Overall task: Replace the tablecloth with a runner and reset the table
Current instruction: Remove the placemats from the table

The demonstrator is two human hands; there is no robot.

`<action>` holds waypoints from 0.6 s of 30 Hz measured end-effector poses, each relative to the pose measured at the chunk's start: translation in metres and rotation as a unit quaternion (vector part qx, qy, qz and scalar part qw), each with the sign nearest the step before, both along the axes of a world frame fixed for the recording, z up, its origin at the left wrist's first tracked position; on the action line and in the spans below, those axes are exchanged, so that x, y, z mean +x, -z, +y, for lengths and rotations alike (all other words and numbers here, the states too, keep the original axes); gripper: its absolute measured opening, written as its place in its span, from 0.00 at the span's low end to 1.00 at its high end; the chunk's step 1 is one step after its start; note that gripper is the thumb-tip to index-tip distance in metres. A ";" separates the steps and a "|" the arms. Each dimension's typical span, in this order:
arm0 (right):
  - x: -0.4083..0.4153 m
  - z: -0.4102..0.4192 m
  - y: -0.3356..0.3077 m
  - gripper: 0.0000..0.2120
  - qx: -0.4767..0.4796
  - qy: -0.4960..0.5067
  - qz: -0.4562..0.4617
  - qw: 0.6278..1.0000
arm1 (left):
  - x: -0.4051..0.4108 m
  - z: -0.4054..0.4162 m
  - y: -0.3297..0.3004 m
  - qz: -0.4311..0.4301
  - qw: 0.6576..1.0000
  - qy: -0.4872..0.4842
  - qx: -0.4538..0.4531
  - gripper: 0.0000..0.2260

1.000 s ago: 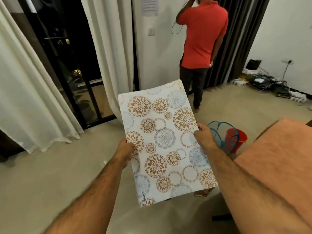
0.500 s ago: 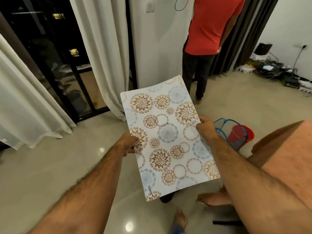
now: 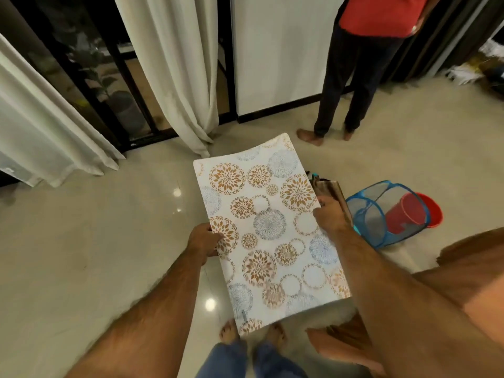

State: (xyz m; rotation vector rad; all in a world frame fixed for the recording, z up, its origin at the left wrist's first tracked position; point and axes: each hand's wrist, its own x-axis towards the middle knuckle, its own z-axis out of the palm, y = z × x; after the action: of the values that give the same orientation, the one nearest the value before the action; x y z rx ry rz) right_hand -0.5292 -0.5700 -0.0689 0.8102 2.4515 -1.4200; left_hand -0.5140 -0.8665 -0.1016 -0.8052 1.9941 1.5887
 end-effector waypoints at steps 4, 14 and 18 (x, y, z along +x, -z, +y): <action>-0.020 0.001 0.027 0.13 0.030 -0.027 -0.044 0.998 | -0.017 0.007 0.033 -0.016 1.000 -0.010 -0.014 0.07; -0.045 0.003 0.107 0.11 0.010 0.006 -0.111 0.994 | -0.029 0.007 0.115 -0.062 0.997 -0.026 -0.042 0.07; -0.050 0.007 0.126 0.12 0.013 0.018 -0.122 0.992 | -0.030 0.004 0.131 -0.071 0.996 -0.040 -0.038 0.08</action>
State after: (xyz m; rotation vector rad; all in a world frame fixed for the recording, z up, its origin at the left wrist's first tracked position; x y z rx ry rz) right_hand -0.5790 -0.5633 -0.1947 0.9769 2.2854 -1.2207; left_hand -0.5441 -0.8629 -0.2328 -1.0102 1.9532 1.4630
